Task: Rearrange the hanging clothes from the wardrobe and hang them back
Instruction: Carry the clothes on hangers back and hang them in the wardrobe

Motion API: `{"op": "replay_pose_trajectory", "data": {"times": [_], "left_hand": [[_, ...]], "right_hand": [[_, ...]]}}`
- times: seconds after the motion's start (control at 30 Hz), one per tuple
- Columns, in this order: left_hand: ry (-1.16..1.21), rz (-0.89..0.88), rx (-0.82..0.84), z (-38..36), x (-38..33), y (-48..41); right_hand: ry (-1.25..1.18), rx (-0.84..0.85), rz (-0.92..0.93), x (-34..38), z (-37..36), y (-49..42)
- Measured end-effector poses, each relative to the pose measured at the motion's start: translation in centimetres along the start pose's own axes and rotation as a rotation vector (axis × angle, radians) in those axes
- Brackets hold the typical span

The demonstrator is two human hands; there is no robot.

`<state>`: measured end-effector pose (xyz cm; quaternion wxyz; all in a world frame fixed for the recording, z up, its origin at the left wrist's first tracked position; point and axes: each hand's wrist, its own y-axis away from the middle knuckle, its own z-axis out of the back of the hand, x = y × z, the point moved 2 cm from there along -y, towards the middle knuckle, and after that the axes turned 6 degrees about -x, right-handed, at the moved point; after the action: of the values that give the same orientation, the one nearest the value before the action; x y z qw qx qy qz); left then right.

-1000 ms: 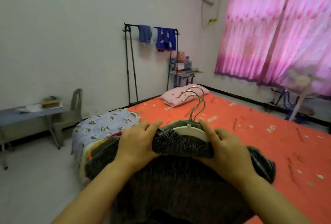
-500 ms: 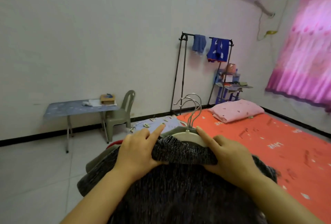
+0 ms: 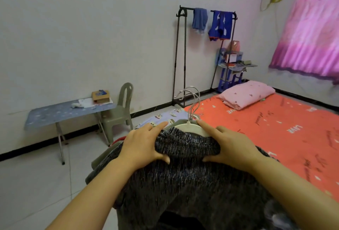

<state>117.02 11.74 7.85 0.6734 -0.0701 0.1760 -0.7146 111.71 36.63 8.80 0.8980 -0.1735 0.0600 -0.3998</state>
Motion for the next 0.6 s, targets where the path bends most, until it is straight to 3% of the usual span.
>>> {"op": "replay_pose_trajectory", "data": {"times": [0.23, 0.6], "left_hand": [[-0.008, -0.106, 0.131, -6.1, 2.4, -11.2], [0.091, -0.401, 0.378, -18.4, 2.9, -21.5]], "right_hand": [[-0.079, 0.053, -0.161, -6.0, -5.9, -5.4], [-0.087, 0.230, -0.566, -10.4, -13.9, -5.9]]}}
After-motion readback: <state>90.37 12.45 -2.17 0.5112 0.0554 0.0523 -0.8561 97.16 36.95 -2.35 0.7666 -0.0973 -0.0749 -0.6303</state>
